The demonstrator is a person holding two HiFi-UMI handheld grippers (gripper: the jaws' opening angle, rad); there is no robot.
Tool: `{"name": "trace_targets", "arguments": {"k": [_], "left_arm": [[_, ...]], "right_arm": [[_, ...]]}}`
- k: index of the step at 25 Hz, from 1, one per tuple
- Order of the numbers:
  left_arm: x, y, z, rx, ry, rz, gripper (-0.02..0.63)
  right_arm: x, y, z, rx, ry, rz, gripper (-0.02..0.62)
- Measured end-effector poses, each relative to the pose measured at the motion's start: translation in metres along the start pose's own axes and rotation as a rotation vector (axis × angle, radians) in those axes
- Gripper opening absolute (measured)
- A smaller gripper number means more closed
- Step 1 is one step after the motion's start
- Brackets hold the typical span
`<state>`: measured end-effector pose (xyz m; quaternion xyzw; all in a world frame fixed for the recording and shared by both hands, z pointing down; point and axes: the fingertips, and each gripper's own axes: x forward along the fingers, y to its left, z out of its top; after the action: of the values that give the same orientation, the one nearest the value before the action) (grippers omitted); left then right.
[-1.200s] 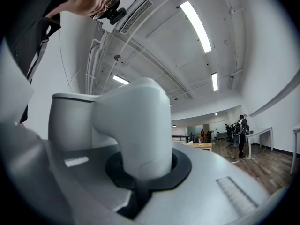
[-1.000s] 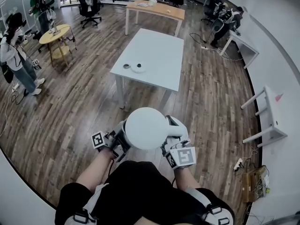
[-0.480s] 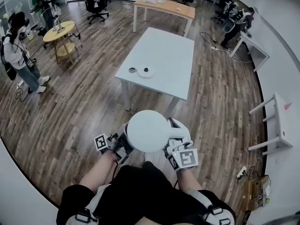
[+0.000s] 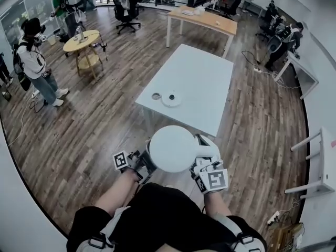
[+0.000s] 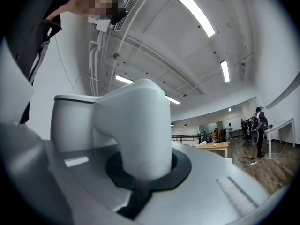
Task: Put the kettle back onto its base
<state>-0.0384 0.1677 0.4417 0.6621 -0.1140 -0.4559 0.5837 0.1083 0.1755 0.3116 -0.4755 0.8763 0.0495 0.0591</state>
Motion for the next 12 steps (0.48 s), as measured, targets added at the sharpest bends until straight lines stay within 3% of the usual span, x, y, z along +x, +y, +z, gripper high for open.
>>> {"name": "trace_targets", "arguments": {"k": [12], "left_arm": [[0.052, 0.038, 0.017, -0.015, -0.019, 0.015, 0.388]], "right_arm": [[0.034, -0.060, -0.013, 0.006, 0.019, 0.009, 0.005]]}}
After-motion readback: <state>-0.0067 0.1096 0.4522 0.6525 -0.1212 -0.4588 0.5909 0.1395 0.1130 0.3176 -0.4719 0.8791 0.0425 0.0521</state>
